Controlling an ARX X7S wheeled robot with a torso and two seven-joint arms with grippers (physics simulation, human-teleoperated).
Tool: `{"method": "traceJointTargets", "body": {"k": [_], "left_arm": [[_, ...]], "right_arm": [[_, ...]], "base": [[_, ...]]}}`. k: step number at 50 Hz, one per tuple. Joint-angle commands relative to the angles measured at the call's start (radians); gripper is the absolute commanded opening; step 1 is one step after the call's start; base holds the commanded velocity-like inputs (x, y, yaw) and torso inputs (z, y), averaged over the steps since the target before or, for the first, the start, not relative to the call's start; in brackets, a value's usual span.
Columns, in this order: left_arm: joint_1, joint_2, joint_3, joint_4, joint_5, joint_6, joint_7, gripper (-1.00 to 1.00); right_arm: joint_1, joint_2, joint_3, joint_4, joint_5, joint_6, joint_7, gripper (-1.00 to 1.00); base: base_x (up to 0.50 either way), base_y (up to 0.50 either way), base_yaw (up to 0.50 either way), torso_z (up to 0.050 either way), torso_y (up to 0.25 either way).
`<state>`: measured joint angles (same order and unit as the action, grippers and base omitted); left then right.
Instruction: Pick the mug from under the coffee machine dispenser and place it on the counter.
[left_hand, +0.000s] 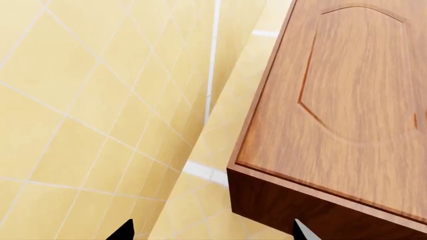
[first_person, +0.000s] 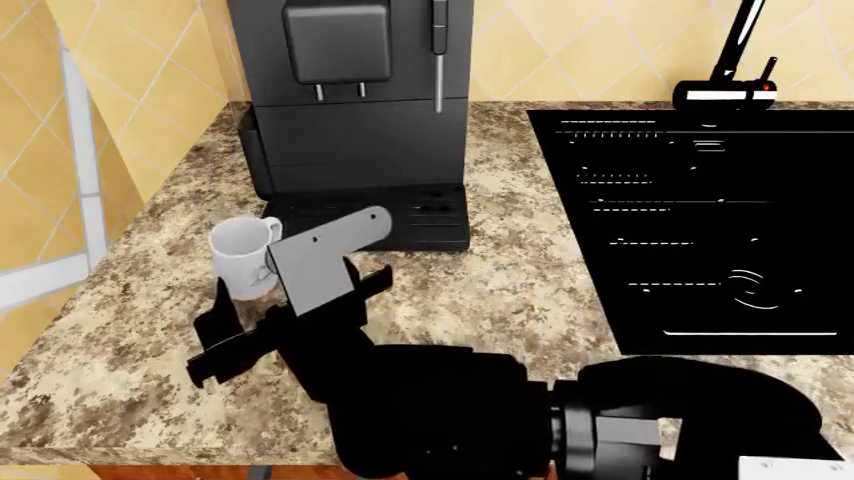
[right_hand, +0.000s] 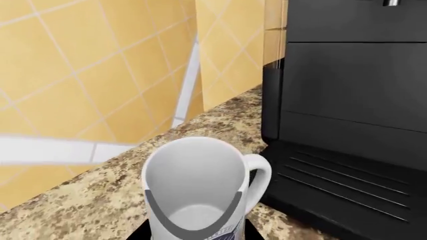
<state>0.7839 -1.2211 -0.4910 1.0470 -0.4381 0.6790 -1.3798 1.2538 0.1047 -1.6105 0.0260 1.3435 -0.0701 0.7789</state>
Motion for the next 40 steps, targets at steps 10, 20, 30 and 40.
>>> {"method": "traceJointTargets", "body": {"k": [10,20,30,40], "left_arm": [[0.000,0.001,0.008,0.000,0.008,0.000,-0.003,1.00],[0.000,0.003,0.010,0.000,0.010,0.001,-0.003,1.00],[0.000,0.014,0.003,0.000,0.000,0.002,0.011,1.00],[0.000,0.012,0.001,0.000,-0.003,0.000,0.010,1.00]], "right_arm": [[-0.043,0.005,-0.020,0.001,-0.045,0.008,-0.002,-1.00],[-0.059,-0.004,-0.027,0.022,-0.044,0.016,-0.013,-1.00],[-0.072,-0.018,-0.029,0.046,-0.039,0.023,-0.027,-1.00],[-0.082,-0.019,-0.028,0.057,-0.041,0.023,-0.037,-1.00]], "base": [[0.00,0.00,0.00,0.000,0.000],[0.00,0.00,0.00,0.000,0.000],[0.00,0.00,0.00,0.000,0.001],[0.00,0.00,0.00,0.000,0.000]]}}
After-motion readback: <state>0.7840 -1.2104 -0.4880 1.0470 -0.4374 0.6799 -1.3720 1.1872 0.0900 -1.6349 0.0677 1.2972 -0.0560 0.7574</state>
